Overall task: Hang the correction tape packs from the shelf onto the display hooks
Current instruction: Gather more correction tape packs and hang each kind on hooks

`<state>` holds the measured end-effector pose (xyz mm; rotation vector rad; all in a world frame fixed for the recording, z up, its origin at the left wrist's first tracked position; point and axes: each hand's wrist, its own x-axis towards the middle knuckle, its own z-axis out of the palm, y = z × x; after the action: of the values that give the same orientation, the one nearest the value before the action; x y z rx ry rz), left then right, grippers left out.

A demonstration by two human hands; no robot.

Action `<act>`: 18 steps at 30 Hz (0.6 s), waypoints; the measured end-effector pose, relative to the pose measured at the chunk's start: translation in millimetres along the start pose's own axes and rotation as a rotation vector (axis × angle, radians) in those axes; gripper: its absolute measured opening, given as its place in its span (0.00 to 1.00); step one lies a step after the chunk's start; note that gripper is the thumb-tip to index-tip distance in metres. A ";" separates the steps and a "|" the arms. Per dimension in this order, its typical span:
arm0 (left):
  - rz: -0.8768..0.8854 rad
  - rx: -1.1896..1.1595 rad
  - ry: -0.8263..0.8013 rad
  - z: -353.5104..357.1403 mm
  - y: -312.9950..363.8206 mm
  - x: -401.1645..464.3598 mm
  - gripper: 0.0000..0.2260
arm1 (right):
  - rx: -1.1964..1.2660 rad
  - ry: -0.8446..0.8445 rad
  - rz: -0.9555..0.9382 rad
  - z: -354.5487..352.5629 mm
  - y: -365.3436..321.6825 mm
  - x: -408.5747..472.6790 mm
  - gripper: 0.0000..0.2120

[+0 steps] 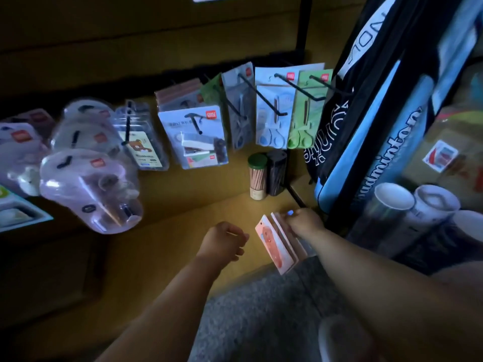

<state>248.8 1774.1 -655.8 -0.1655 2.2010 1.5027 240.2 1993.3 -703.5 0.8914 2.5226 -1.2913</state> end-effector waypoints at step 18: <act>-0.188 -0.023 -0.038 23.0 -70.0 52.2 0.05 | -0.422 -0.007 0.047 63.5 63.0 35.5 0.18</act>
<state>234.4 1775.6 -744.9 -0.3388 2.0762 1.4164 240.8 1987.0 -799.5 0.8365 2.6025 -0.7007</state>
